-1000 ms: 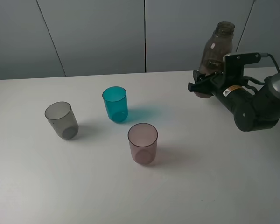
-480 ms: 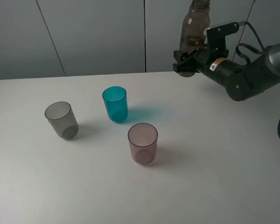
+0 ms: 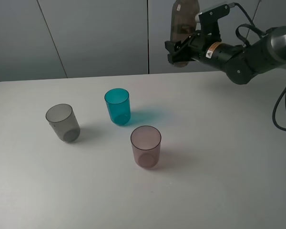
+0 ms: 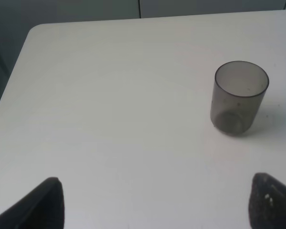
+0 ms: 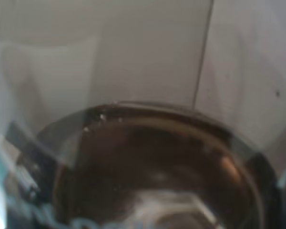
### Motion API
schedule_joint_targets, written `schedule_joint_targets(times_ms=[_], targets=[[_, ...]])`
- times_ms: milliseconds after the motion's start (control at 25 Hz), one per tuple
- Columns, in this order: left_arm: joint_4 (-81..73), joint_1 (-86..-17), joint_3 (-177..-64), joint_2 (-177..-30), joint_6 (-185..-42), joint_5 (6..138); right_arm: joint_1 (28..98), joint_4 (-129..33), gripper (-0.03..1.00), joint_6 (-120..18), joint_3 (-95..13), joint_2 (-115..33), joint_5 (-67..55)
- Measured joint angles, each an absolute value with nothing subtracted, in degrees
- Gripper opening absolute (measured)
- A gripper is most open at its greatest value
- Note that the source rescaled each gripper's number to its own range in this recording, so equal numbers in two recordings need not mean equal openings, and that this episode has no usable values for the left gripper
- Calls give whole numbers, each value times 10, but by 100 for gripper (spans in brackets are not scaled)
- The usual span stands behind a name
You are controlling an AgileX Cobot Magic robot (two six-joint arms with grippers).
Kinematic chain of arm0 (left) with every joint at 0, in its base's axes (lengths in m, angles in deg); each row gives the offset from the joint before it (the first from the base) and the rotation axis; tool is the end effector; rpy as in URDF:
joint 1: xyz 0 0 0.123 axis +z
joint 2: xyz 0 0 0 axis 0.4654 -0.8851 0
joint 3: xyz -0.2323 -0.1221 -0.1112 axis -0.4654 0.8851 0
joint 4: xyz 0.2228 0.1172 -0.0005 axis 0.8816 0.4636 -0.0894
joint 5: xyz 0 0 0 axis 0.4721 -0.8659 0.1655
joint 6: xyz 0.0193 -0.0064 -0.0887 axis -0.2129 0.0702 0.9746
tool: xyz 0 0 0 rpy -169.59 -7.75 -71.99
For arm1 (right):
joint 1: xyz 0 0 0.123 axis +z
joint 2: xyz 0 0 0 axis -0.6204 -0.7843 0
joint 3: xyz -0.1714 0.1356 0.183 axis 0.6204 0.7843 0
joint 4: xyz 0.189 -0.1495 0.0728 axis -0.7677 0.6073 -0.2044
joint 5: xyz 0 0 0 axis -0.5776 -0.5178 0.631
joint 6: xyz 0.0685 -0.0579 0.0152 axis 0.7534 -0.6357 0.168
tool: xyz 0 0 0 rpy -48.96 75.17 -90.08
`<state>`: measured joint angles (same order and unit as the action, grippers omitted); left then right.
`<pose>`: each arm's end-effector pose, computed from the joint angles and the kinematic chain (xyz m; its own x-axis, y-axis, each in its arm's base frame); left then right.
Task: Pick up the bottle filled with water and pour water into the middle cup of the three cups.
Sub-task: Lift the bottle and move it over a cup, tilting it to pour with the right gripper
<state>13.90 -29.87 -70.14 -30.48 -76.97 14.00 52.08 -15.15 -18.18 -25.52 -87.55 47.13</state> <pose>-0.0076 0.0065 0.2788 -0.4595 0.0106 -0.8881 -0.0251 0.9994 0.0249 0.4179 0.1298 0.1573 -0.0732 -0.1565 -0.9850 -0.5260 0.8452 -0.0952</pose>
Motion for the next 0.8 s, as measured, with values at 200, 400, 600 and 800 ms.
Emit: schedule_joint_targets(times_ms=[200,400,600,800], targets=[[139,-299,-701,-305,-770,140,521,-70,0,-141,-307,-908,474],[139,-299,-701,-305,-770,140,521,31,0,-94,-371,-946,475],[139,-299,-701,-305,-770,140,522,89,0,-84,-416,-979,490],[139,-299,-701,-305,-770,140,533,138,0,-104,-442,-999,500]])
